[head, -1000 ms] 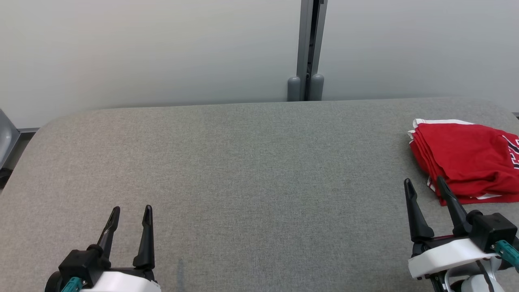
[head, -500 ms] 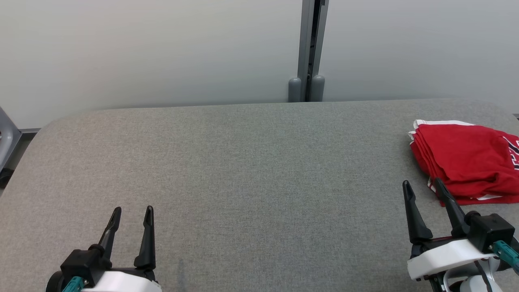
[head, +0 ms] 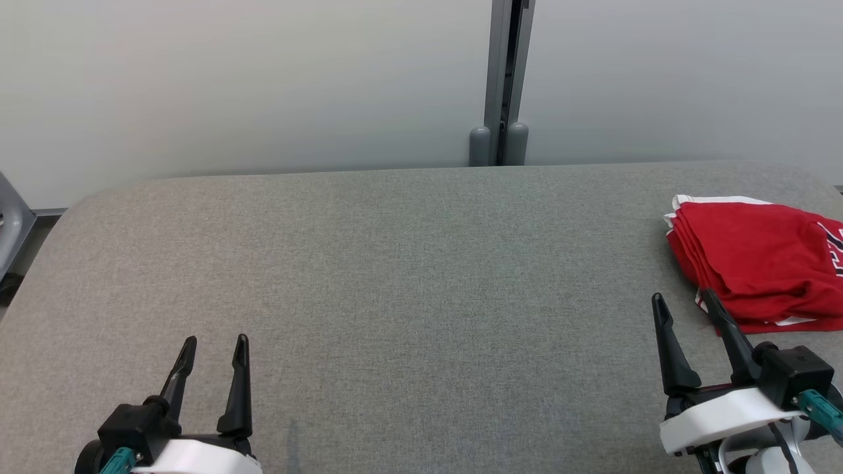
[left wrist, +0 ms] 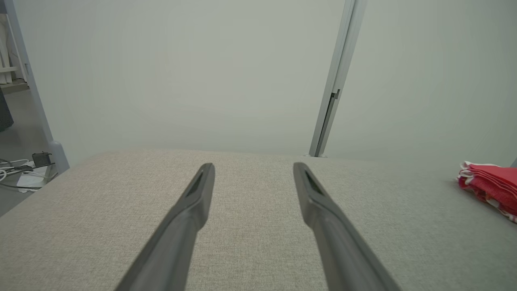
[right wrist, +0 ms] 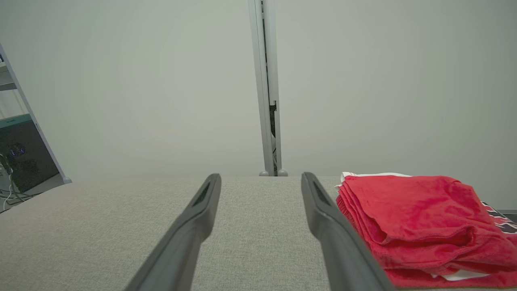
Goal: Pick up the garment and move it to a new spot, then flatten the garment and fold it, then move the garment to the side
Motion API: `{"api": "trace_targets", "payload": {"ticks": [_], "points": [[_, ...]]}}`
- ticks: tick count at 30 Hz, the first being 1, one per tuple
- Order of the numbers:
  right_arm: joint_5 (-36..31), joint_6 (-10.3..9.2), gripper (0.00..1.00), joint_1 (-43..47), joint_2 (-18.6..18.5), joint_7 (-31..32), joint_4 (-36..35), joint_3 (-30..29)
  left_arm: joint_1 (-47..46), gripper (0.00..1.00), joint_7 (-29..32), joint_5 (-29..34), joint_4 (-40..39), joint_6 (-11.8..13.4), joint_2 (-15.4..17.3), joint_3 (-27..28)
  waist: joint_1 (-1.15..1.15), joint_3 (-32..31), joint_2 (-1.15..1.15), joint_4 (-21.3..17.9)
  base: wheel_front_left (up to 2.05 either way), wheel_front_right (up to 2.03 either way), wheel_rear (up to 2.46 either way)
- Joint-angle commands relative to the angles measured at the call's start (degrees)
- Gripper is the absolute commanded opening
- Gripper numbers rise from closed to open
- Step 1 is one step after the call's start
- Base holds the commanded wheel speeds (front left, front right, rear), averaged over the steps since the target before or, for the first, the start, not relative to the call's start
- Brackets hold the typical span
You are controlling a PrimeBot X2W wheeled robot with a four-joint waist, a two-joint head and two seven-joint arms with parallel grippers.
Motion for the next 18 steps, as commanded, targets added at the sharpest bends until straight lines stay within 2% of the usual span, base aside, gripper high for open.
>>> {"api": "trace_targets", "payload": {"ticks": [1,6,7,10,18], "points": [[-0.1,0.01,1.0,0.0,-0.1,0.1,-0.2,0.0,-1.0,1.0,0.0,-0.1,0.1,-0.1,0.1,0.3,0.0,0.0,0.0,0.0,0.0,0.0,0.0],[0.0,0.01,1.0,-0.2,0.1,0.1,0.1,0.1,-1.2,1.0,0.0,-0.4,0.6,-0.4,0.1,-0.1,0.0,-0.1,0.0,-0.2,0.0,0.0,0.0],[0.0,0.0,0.0,0.0,0.3,0.2,0.1,0.1,-0.2,0.0,0.0,-0.3,0.7,-0.1,0.0,-0.2,0.0,-0.1,0.0,-0.2,0.0,0.0,0.0],[0.2,0.0,0.0,1.1,0.7,0.3,1.5,0.2,1.0,0.0,0.1,-0.4,2.2,-0.1,-0.4,-0.2,0.0,-0.1,0.0,-0.2,0.0,0.0,0.0],[8.8,0.0,0.0,0.7,0.9,2.6,1.4,-1.2,-0.4,0.0,2.8,-9.1,2.4,-0.3,-0.4,0.8,0.0,0.0,0.0,-0.2,0.0,0.0,0.0]]}}
